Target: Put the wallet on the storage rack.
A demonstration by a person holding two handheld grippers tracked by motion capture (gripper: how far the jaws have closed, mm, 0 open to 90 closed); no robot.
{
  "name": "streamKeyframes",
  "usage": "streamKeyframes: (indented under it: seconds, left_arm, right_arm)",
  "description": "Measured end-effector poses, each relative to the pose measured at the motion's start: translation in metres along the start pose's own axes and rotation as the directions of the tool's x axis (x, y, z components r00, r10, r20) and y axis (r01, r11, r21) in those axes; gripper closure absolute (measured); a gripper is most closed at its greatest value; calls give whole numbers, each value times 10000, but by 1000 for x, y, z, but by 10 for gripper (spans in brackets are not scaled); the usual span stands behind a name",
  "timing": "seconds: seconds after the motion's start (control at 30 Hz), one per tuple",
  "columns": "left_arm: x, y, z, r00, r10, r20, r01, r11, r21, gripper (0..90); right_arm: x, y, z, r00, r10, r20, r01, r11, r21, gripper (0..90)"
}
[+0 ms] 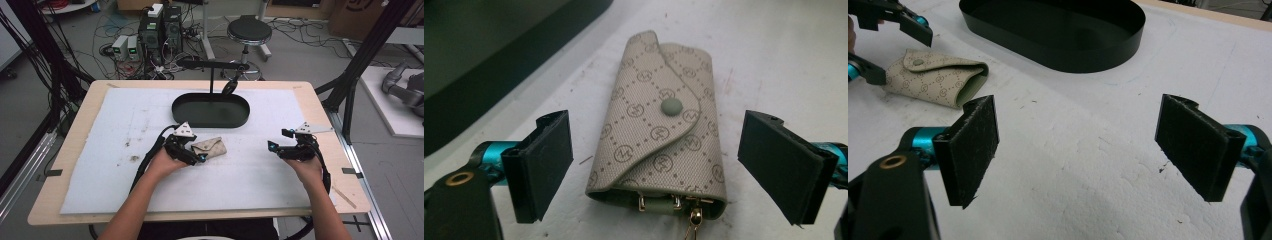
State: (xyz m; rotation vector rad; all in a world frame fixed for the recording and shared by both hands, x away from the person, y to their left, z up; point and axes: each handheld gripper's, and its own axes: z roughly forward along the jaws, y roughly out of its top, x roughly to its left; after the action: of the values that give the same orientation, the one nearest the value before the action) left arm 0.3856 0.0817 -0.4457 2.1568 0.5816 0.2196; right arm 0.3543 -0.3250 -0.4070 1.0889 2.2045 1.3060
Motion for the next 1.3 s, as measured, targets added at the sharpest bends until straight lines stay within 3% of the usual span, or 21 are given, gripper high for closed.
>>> streamKeyframes:
  seconds: [0.1,0.3,0.4,0.53,0.7,0.8,1.07,1.3]
  left_arm:
    - [-2,-3,6,9997,205,-106,-199,9985,509,143]
    - [-6,-2,10,9978,599,-283,-573,9949,829,147]
    - [-6,-2,10,9980,562,-287,-535,9948,863,149]
    - [-5,-2,10,9984,534,-193,-517,9955,799,178]
    - [-6,-3,7,9986,473,-242,-460,9975,542,305]
    - [-7,-2,6,9970,725,-257,-709,9958,572,336]
    - [-7,-1,2,9960,816,-371,-791,9947,655,362]
    - [-1,5,-12,9958,730,-555,-726,9973,101,364]
  right_arm:
    - [0,0,0,10000,23,-7,-23,10000,-11,180]
    - [0,-1,2,10000,-64,-34,64,10000,74,180]
    - [1,0,2,10000,-91,-39,92,9999,78,180]
    - [1,0,2,10000,-50,-23,50,10000,70,180]
    - [1,-1,2,10000,-20,-23,20,10000,54,180]
    - [1,-1,2,10000,-34,-35,34,10000,59,180]
    - [0,-1,1,10000,-14,-54,14,10000,14,180]
    - [1,-1,2,10000,8,-71,-8,10000,65,180]
